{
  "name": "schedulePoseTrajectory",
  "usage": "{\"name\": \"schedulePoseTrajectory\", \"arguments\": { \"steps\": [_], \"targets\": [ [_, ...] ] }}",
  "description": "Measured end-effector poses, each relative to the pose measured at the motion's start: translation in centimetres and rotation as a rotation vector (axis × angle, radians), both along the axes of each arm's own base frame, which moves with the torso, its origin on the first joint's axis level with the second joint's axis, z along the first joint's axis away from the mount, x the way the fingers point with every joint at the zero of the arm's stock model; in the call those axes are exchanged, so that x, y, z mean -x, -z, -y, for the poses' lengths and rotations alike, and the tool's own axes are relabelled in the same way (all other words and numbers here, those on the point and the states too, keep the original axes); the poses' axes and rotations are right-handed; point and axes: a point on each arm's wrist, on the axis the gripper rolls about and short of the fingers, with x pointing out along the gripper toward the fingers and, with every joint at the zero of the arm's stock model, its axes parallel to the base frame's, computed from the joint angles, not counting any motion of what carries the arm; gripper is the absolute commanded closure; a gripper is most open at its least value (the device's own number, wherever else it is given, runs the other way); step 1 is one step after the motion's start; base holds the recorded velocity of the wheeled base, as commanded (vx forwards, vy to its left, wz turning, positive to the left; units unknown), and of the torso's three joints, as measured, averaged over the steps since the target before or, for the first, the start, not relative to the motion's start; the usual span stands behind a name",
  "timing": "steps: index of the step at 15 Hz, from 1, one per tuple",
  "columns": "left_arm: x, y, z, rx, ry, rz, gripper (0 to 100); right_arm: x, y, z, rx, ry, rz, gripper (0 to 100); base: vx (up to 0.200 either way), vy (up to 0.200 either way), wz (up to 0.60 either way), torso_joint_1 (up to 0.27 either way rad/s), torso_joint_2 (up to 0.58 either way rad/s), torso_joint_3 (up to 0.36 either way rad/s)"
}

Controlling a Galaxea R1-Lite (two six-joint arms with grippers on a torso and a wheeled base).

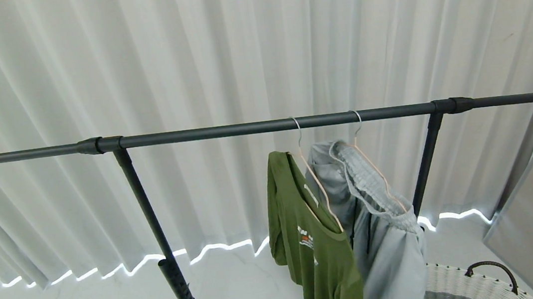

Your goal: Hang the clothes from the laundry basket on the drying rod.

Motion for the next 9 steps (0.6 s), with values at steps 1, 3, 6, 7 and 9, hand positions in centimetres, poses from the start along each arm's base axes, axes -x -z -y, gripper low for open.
{"name": "schedulePoseTrajectory", "arguments": {
  "steps": [1,3,6,7,9],
  "targets": [
    [0.0,0.0,0.0,0.001,0.0,0.0,0,0.14,0.04,0.03,-0.004,-0.017,0.017,0,0.0,0.0,0.0,0.0,0.0,0.0],
    [0.0,0.0,0.0,0.002,0.0,0.0,0,0.34,0.09,0.04,-0.011,-0.015,0.043,0,0.0,0.0,0.0,0.0,0.0,0.0],
    [-0.01,0.0,0.0,0.002,-0.001,0.0,0,0.46,0.13,0.04,-0.011,-0.016,0.06,0,0.0,0.0,0.0,0.0,0.0,0.0],
    [-0.01,0.0,0.0,0.002,-0.001,0.0,0,0.47,0.13,0.04,-0.011,-0.016,0.062,0,0.0,0.0,0.0,0.0,0.0,0.0],
    [-0.01,0.0,0.0,0.002,-0.001,0.0,0,0.48,0.13,0.04,-0.01,-0.015,0.063,0,0.0,0.0,0.0,0.0,0.0,0.0]
  ]
}}
